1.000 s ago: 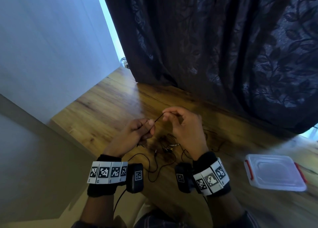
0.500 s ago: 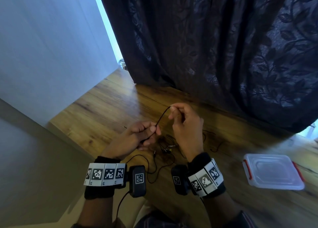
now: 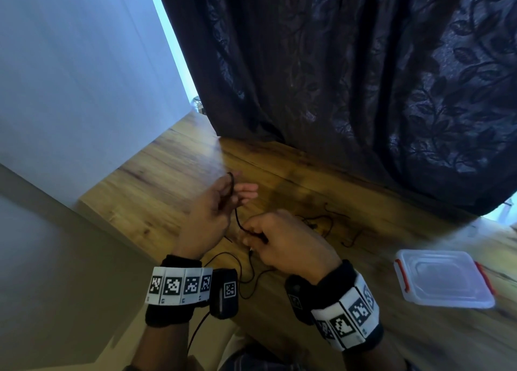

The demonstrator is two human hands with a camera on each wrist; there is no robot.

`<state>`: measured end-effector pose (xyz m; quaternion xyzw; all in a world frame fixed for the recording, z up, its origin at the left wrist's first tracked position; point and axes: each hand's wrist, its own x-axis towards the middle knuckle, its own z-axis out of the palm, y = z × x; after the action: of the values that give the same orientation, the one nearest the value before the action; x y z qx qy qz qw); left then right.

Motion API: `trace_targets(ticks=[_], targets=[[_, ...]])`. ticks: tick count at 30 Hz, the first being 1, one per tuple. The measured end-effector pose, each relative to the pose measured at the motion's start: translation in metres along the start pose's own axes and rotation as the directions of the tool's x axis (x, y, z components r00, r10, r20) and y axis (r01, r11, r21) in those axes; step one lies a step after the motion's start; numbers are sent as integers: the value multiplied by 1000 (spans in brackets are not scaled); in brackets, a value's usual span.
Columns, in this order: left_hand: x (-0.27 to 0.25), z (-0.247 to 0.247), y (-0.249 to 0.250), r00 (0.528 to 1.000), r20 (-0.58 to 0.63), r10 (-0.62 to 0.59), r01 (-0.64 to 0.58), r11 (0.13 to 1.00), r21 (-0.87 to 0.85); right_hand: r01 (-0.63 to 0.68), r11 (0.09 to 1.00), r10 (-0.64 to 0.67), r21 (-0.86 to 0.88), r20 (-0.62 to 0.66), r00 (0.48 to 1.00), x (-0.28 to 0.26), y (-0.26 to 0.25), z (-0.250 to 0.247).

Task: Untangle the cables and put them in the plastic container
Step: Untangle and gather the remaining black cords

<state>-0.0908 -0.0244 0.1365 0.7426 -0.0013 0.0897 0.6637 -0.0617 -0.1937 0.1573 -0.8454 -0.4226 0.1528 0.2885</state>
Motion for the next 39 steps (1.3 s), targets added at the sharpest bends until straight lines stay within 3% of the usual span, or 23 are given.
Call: trace_targets(ticks=[2,4,6,8,11,14,19,22,25,28,31,34,36,39], targets=[[-1,1,2,999,-21,-42,42,999,18,31,1000,-31,-1,-24,999,-3,-6,-7],[-3,2,7,993,-46,-109,110,993,39,50,999,-48,8,-161,986,-5,-11,-14],[-6,3,14,992,-18,-122,123,992,30,57,998,-46,18,-385,922,-2,-9,-17],[-7,5,17,993,41,-108,110,992,-54,68,996,-31,50,-525,851,2,-3,-20],[-6,6,20,988,98,-122,140,971,-196,58,993,10,103,-558,830,10,6,-23],[-6,6,22,983,142,-115,143,969,-202,50,990,31,131,-550,835,17,13,-26],[-5,7,29,983,179,-33,68,979,-191,3,976,110,219,-502,858,26,23,-20],[-5,8,31,989,151,9,17,985,-172,-67,935,172,349,-278,945,21,15,-8],[-4,10,32,1000,10,1,0,990,-140,-137,913,157,384,-22,987,13,5,8],[1,5,26,988,-131,86,-68,988,137,-85,951,58,297,100,993,4,-2,10],[0,-3,17,991,-109,81,-43,948,315,-25,966,27,259,-3,1000,-1,-8,-9],[-6,-6,16,989,-145,-39,64,982,177,15,957,46,289,-204,978,-1,-8,-27],[-9,-2,22,991,-104,-79,82,996,28,77,955,40,286,-382,923,6,-3,-33],[-9,4,29,998,17,-52,53,997,-55,152,960,6,237,-557,831,20,7,-36]])
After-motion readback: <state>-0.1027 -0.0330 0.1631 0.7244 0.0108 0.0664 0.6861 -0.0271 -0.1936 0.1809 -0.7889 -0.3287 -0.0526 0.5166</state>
